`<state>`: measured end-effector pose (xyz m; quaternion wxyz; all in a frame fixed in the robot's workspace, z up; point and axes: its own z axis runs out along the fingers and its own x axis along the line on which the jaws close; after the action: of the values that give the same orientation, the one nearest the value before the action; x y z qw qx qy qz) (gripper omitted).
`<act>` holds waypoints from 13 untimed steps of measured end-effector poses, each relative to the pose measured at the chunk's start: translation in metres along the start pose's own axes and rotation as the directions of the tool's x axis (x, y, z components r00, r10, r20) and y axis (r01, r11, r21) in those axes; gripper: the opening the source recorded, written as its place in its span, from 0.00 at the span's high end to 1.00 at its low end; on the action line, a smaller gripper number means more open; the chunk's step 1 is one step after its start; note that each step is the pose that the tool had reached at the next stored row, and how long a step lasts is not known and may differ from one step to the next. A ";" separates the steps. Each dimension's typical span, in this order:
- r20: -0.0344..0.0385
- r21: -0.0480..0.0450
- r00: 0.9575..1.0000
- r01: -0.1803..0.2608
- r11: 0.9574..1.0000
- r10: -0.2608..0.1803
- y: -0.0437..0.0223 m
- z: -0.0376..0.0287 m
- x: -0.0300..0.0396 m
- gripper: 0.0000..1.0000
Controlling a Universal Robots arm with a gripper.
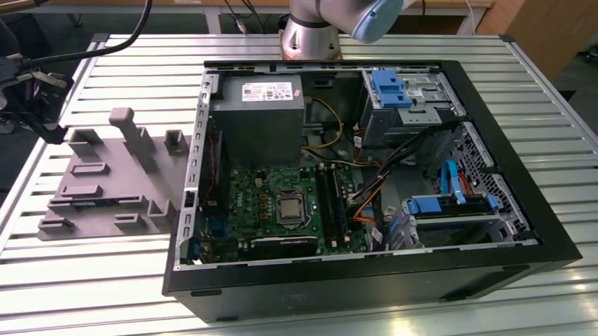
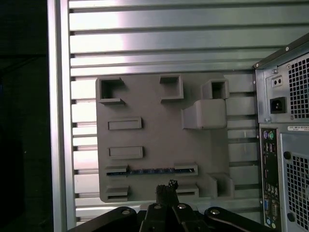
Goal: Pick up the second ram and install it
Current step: 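Pick up the second ram and move it above second insertion slot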
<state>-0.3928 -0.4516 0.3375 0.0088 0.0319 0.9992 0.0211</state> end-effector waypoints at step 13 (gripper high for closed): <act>-0.006 -0.003 0.991 0.137 0.991 -0.137 -0.0001 0.0001 0.0014 0.89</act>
<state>-0.3942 -0.4516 0.3374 0.0073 -0.0369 0.9991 0.0216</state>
